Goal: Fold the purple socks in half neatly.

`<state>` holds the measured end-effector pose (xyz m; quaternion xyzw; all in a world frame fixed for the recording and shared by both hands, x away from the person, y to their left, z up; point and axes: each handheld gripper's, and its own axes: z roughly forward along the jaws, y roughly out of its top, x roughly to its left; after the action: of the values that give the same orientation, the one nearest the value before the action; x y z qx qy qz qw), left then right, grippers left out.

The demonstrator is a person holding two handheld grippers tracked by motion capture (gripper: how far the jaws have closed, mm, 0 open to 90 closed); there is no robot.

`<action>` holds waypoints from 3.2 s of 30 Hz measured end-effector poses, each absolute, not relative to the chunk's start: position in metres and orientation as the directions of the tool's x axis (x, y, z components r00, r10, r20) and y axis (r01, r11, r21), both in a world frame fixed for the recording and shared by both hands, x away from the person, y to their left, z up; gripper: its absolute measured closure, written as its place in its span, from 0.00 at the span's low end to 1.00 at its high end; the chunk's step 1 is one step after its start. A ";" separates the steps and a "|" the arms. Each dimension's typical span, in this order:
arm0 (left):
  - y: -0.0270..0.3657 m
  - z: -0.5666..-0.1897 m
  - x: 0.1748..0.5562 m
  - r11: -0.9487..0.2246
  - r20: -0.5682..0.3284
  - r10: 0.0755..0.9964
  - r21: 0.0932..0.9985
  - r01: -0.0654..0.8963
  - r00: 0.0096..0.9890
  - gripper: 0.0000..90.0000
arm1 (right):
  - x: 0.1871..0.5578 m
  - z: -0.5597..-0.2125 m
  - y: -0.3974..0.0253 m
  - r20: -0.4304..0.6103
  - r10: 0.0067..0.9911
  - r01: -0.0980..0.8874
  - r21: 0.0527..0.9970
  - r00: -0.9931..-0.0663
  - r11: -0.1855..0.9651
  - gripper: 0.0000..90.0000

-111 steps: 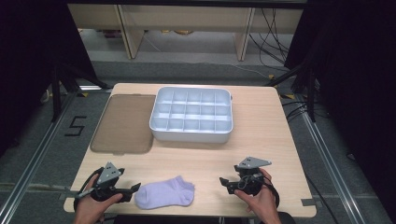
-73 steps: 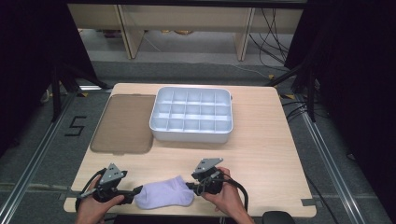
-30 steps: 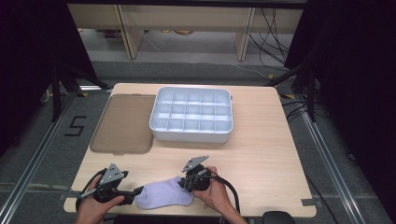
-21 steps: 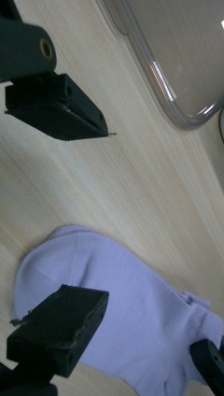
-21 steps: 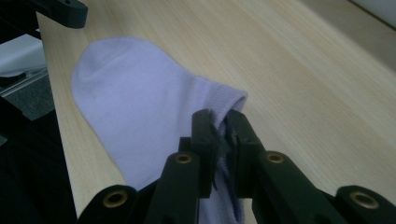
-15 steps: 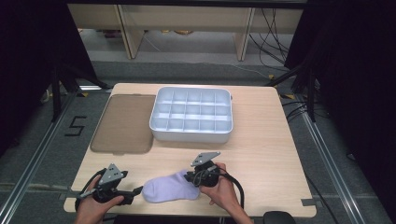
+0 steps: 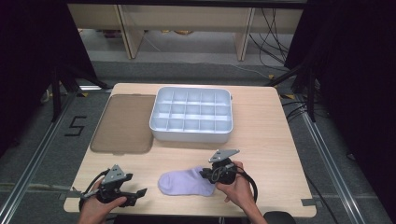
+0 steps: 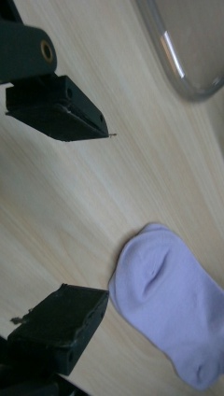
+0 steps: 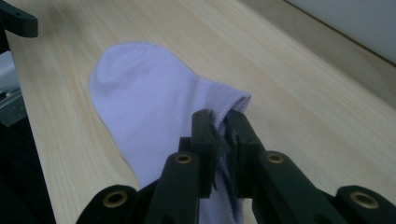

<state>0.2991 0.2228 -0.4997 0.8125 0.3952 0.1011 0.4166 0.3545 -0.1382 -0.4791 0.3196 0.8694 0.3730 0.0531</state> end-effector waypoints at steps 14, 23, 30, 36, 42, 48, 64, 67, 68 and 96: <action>0.175 -0.504 0.324 -0.397 -0.176 0.651 0.751 0.528 0.739 0.42 | 0.357 -0.482 -0.146 0.142 0.596 0.524 0.660 -0.791 0.538 0.92; 0.150 -0.508 0.337 -0.461 -0.141 0.628 0.725 0.512 0.766 0.52 | 0.358 -0.484 -0.148 0.139 0.609 0.527 0.670 -0.781 0.523 0.92; 0.143 -0.512 0.342 -0.509 -0.091 0.621 0.708 0.489 0.778 0.58 | 0.359 -0.484 -0.149 0.144 0.609 0.539 0.647 -0.780 0.539 0.92; 0.144 -0.514 0.340 -0.503 -0.099 0.609 0.719 0.479 0.787 0.71 | 0.360 -0.485 -0.149 0.132 0.604 0.524 0.661 -0.786 0.537 0.92; 0.145 -0.518 0.339 -0.444 -0.154 0.612 0.744 0.499 0.776 0.88 | 0.360 -0.485 -0.148 0.144 0.598 0.532 0.648 -0.788 0.545 0.92; 0.146 -0.517 0.339 -0.480 -0.117 0.598 0.740 0.472 0.793 0.92 | 0.359 -0.487 -0.147 0.130 0.609 0.529 0.655 -0.782 0.540 0.91; 0.148 -0.500 0.333 -0.475 -0.112 0.558 0.769 0.428 0.822 0.92 | 0.358 -0.478 -0.146 0.098 0.615 0.490 0.707 -0.783 0.511 0.68; 0.149 -0.498 0.332 -0.474 -0.112 0.559 0.770 0.427 0.822 0.92 | 0.350 -0.472 -0.141 0.103 0.563 0.450 0.724 -0.820 0.522 0.79; 0.149 -0.496 0.331 -0.470 -0.116 0.560 0.771 0.430 0.820 0.92 | 0.348 -0.472 -0.138 0.110 0.556 0.451 0.721 -0.824 0.526 0.83; 0.153 -0.472 0.319 -0.436 -0.163 0.515 0.796 0.421 0.842 0.92 | 0.337 -0.500 -0.071 0.109 0.366 0.352 0.617 -0.924 0.704 0.96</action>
<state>0.3194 0.1528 -0.4716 0.8457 0.2766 0.0517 0.4534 0.3371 -0.0709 -0.5005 0.1945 0.9230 0.3317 0.0108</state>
